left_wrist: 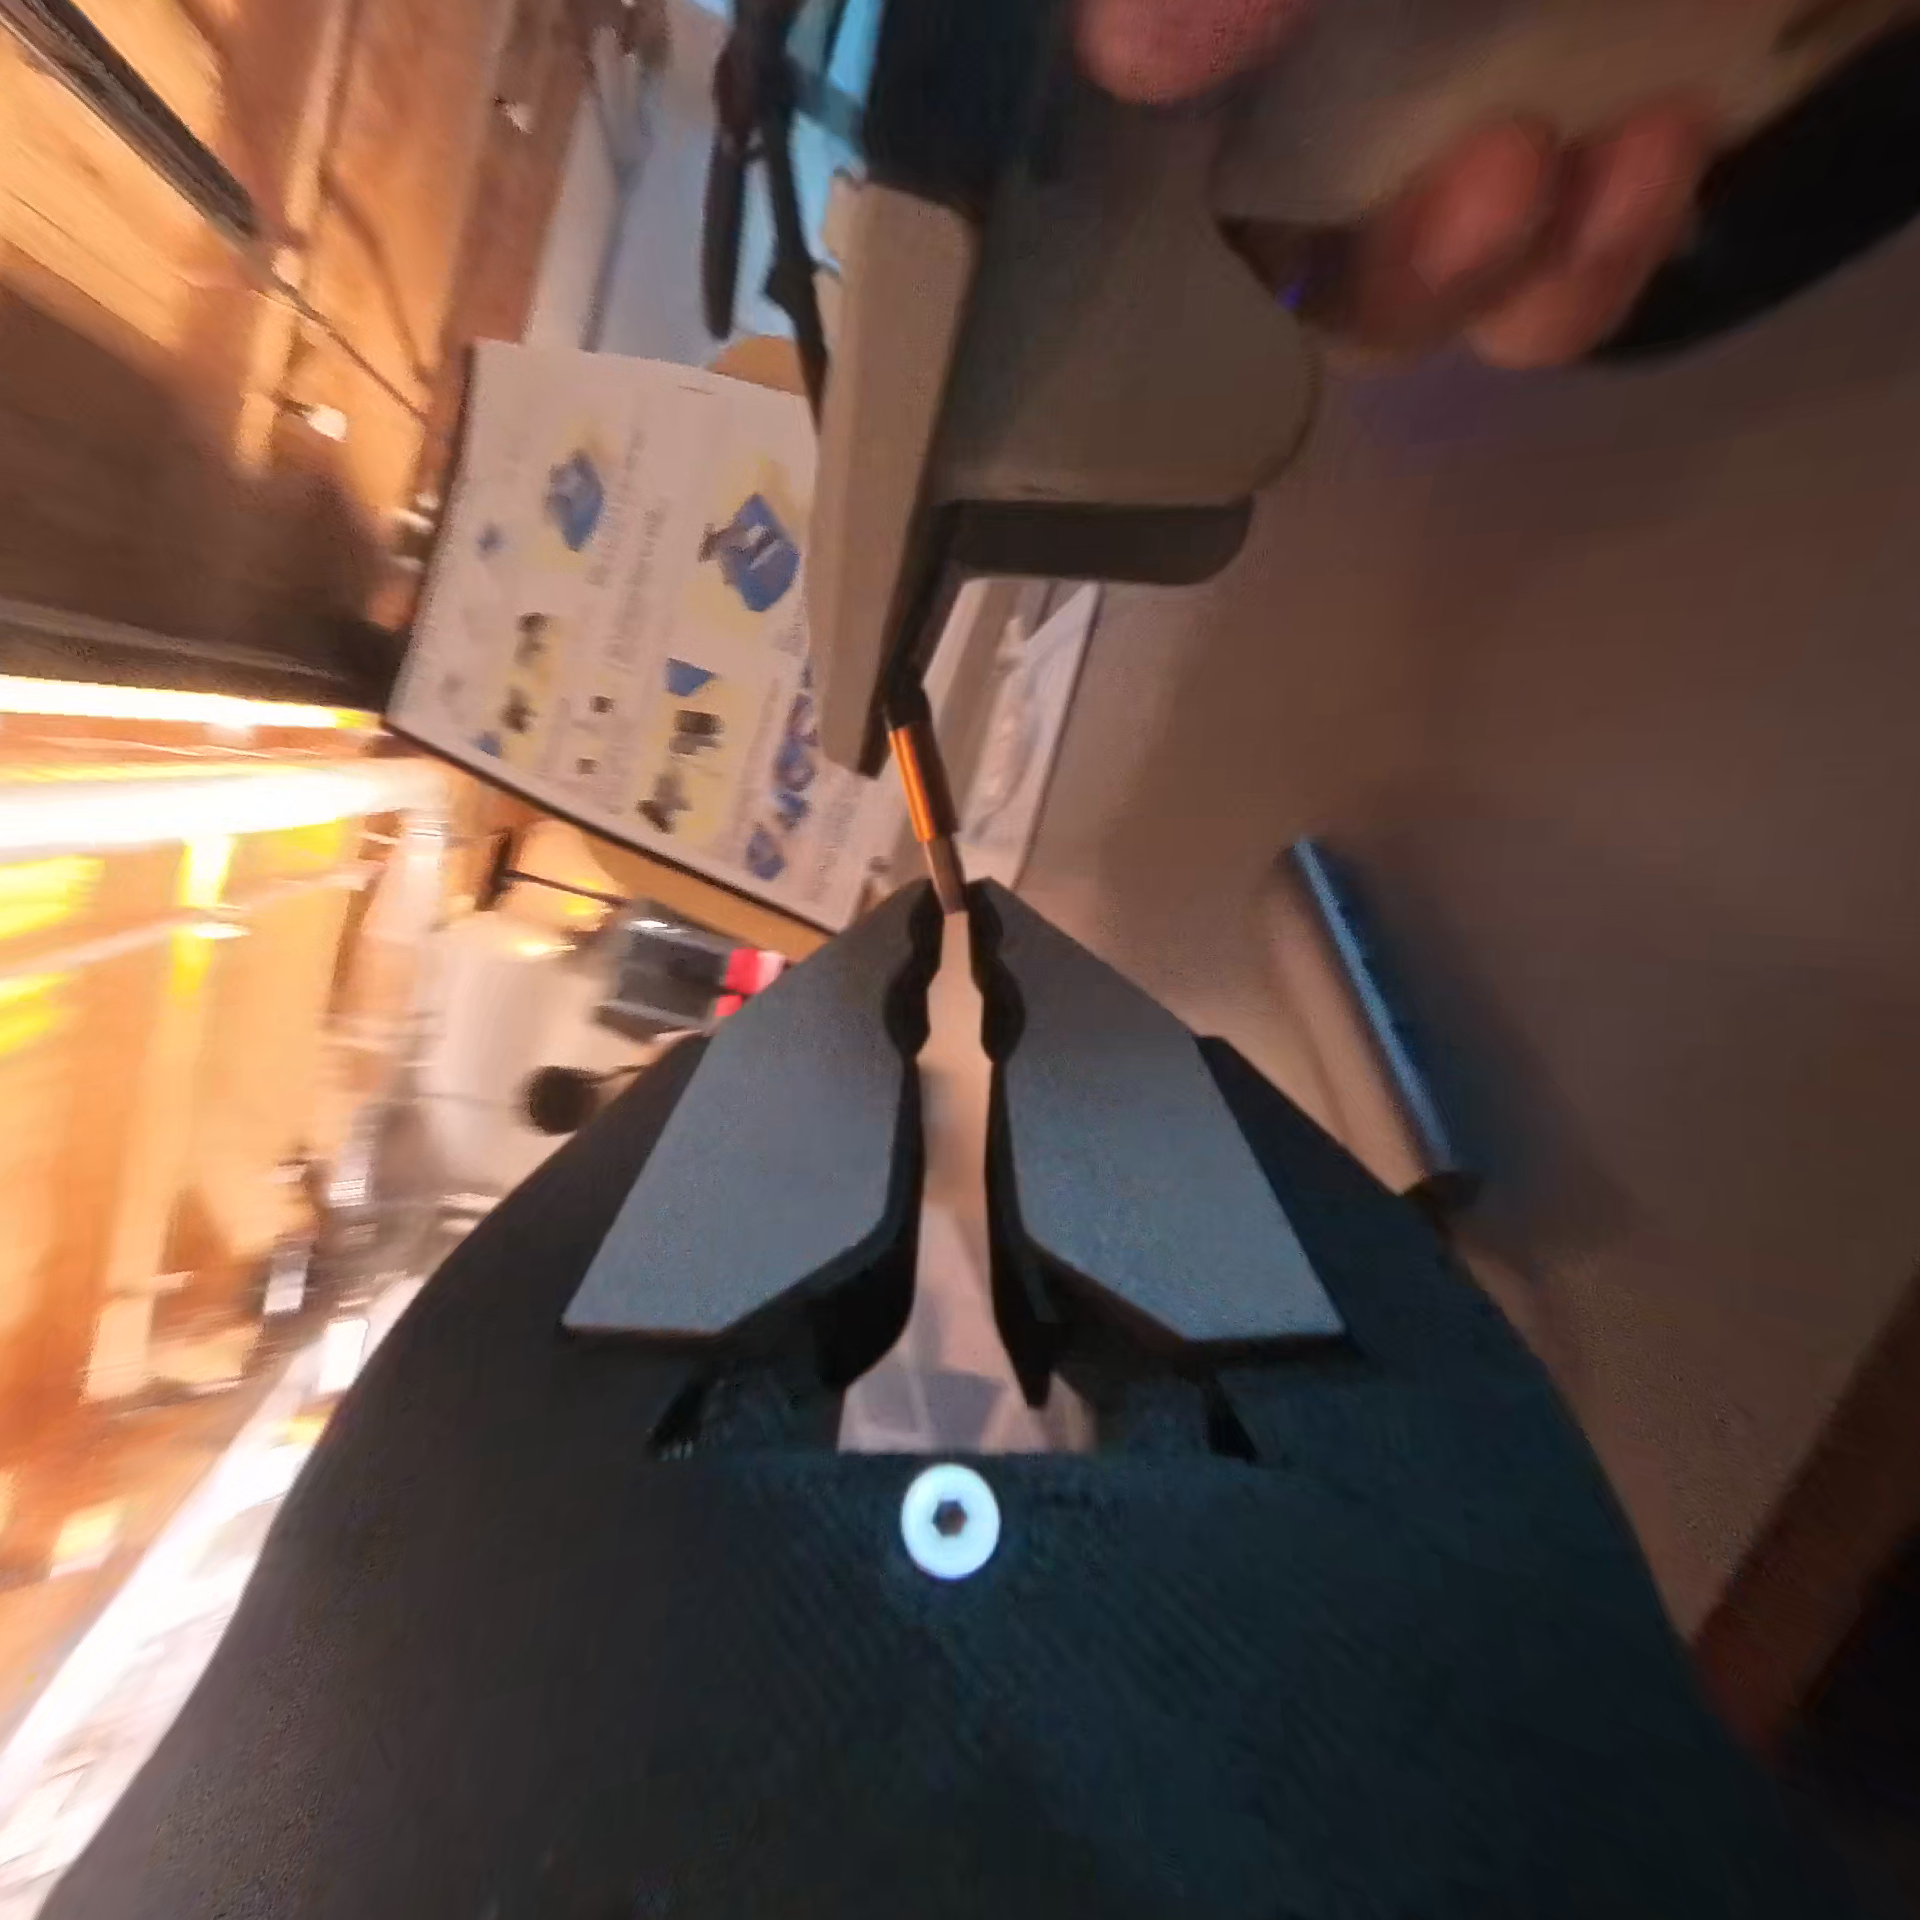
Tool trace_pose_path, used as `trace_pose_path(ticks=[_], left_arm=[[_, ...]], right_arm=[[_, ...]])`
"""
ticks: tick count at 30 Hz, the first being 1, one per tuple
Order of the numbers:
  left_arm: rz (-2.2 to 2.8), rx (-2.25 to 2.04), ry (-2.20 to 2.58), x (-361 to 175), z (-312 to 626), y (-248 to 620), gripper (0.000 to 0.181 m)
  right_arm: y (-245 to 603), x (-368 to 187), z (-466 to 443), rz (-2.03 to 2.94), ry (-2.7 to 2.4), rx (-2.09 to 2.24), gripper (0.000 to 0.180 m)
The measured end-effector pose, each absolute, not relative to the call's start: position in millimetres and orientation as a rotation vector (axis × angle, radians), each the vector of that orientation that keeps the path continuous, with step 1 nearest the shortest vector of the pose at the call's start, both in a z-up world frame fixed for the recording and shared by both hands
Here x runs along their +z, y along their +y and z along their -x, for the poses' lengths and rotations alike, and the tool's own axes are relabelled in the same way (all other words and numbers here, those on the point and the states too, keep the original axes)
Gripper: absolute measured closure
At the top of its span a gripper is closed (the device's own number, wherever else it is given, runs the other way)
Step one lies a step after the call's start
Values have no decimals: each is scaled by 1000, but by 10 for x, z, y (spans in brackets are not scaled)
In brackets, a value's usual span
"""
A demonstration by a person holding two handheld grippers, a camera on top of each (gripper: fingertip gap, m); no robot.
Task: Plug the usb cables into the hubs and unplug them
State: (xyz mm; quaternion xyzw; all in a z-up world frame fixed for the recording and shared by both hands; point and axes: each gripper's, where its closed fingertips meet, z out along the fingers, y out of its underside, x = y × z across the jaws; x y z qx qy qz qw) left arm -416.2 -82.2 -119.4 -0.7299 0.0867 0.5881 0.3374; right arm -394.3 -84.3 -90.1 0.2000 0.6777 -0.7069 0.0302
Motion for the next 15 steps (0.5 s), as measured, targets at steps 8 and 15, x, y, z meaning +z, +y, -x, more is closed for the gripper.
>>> trace_pose_path(ticks=[8, 15], left_arm=[[2002, 1242, 127, -1365, 4149, -784, 181], [2391, 600, -242, -2093, 4206, -986, 138]], right_arm=[[-709, -1043, 4098, -669, 2328, -2131, 180], [-333, -1091, 4405, -848, 2487, -2137, 180]])
